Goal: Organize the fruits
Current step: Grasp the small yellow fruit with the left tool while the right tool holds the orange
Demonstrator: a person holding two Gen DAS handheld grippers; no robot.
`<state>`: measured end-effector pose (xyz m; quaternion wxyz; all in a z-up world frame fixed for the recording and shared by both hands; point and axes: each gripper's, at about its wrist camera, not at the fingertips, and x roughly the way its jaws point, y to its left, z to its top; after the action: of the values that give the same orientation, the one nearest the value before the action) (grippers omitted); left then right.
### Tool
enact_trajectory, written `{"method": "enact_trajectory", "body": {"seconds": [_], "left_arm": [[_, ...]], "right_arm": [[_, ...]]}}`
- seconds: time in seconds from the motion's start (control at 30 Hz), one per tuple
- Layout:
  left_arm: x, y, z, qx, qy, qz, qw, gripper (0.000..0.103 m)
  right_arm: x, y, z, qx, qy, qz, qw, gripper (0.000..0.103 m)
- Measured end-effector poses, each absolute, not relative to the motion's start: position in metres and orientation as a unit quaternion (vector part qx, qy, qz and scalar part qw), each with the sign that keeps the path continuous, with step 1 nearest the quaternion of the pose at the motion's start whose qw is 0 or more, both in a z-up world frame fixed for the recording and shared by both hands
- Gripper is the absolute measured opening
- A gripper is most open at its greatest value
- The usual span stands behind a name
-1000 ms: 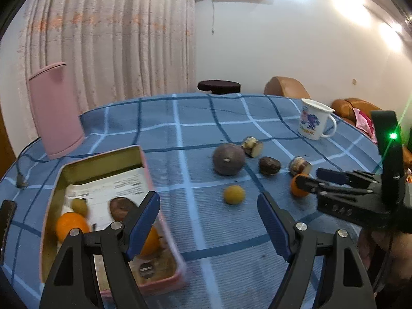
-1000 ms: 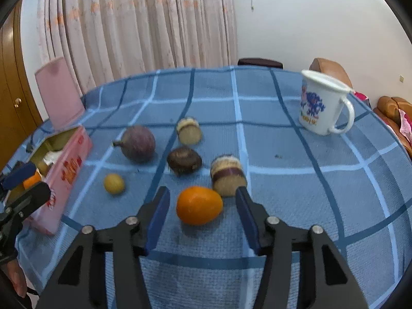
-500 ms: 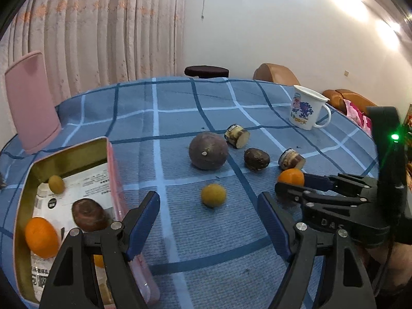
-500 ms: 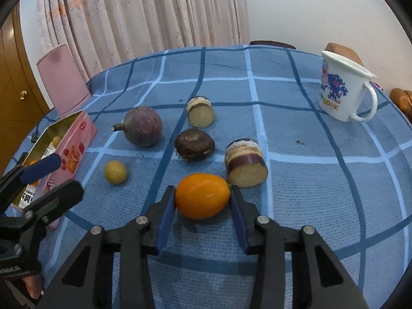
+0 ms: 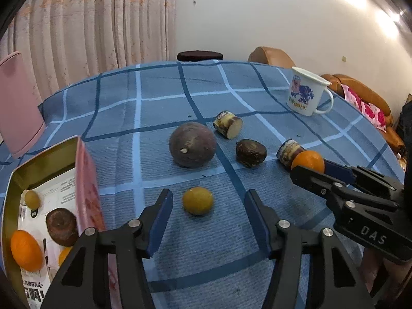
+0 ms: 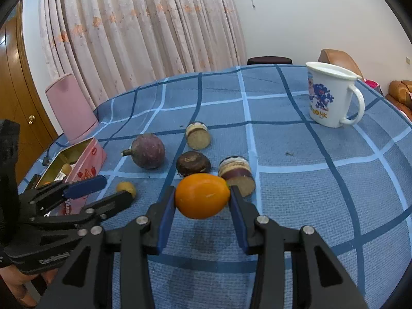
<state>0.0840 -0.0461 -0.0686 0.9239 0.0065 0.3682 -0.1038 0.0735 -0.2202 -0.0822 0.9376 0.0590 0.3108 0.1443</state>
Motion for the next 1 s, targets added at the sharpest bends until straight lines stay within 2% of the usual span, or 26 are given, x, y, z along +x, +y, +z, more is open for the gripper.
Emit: {"method": "enact_trajectory", "body": {"seconds": [0.1,0.47,0.57,1.0], "left_arm": [[0.091,-0.047,-0.073,0.003,0.386,-0.103,0.917,0.048],[0.112,-0.042,-0.082,-0.005,0.417,-0.071,0.906,0.044],[0.114,-0.041,-0.083,-0.006,0.419,-0.076,0.905,0.029],[0.087,-0.035,-0.063,-0.022,0.351,-0.091,0.932,0.029]], "right_arm": [[0.073,-0.219,-0.082,0.057,0.308,0.146,0.938,0.044],[0.072,-0.22,-0.082,0.057,0.307,0.152,0.938,0.044],[0.072,-0.22,-0.081,0.058,0.305,0.153,0.938,0.044],[0.06,-0.219,-0.076,0.055,0.274,0.166,0.946,0.044]]}}
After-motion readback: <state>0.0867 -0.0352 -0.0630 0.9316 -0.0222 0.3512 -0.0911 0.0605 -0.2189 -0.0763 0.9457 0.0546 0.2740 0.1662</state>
